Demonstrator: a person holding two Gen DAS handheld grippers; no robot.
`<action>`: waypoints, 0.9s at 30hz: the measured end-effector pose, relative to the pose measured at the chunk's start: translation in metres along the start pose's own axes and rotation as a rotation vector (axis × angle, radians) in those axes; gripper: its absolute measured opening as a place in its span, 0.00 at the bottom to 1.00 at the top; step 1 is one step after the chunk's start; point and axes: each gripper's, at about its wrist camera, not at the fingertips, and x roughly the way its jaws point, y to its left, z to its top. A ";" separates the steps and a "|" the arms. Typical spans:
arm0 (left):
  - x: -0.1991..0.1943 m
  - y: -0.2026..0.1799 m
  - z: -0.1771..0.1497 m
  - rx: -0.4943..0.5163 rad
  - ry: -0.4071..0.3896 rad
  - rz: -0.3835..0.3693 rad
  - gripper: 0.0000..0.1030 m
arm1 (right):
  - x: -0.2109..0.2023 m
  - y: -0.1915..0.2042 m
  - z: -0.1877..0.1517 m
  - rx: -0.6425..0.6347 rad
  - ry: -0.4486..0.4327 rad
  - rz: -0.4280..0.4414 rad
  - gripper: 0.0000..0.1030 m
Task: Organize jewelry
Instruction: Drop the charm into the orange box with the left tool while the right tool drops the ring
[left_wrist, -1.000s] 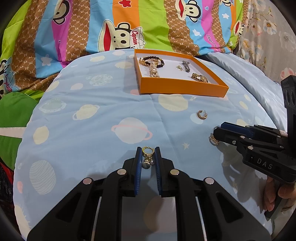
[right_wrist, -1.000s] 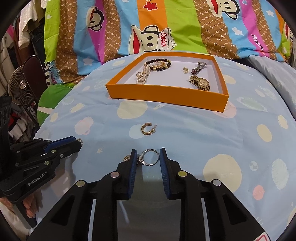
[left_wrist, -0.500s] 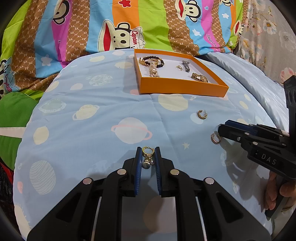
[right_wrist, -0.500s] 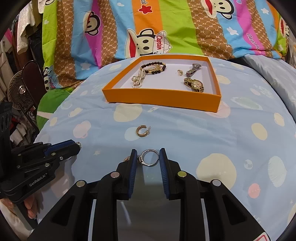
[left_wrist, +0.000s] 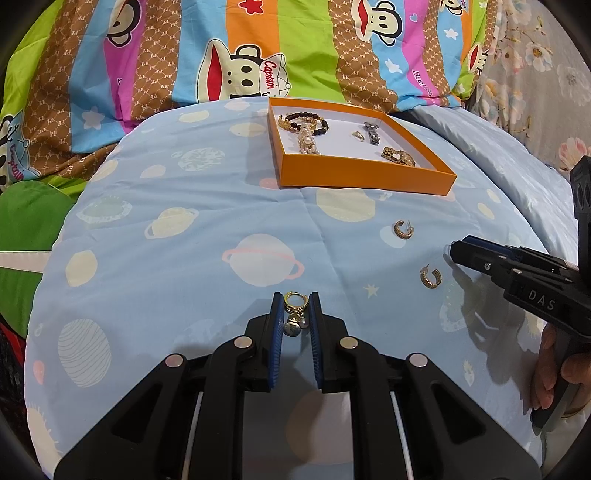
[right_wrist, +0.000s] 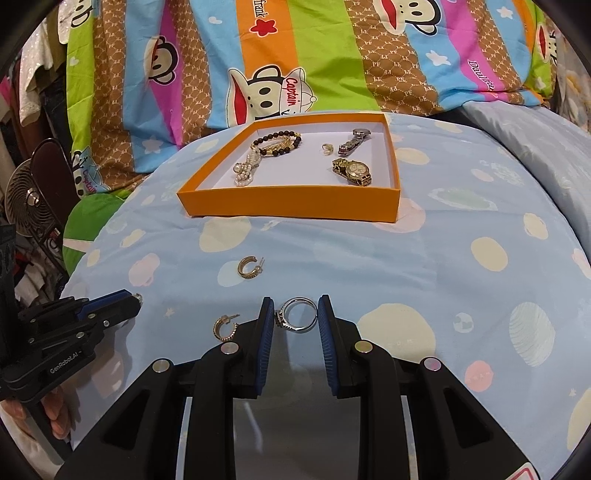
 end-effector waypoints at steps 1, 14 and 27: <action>0.000 0.000 0.000 0.000 0.000 0.000 0.13 | 0.001 0.001 0.000 -0.003 0.006 -0.001 0.22; 0.001 -0.004 -0.001 0.016 0.000 0.001 0.23 | 0.004 0.005 0.000 -0.020 0.019 -0.011 0.24; -0.008 -0.008 -0.002 0.009 -0.036 0.000 0.12 | -0.006 0.000 -0.002 -0.003 -0.023 -0.011 0.22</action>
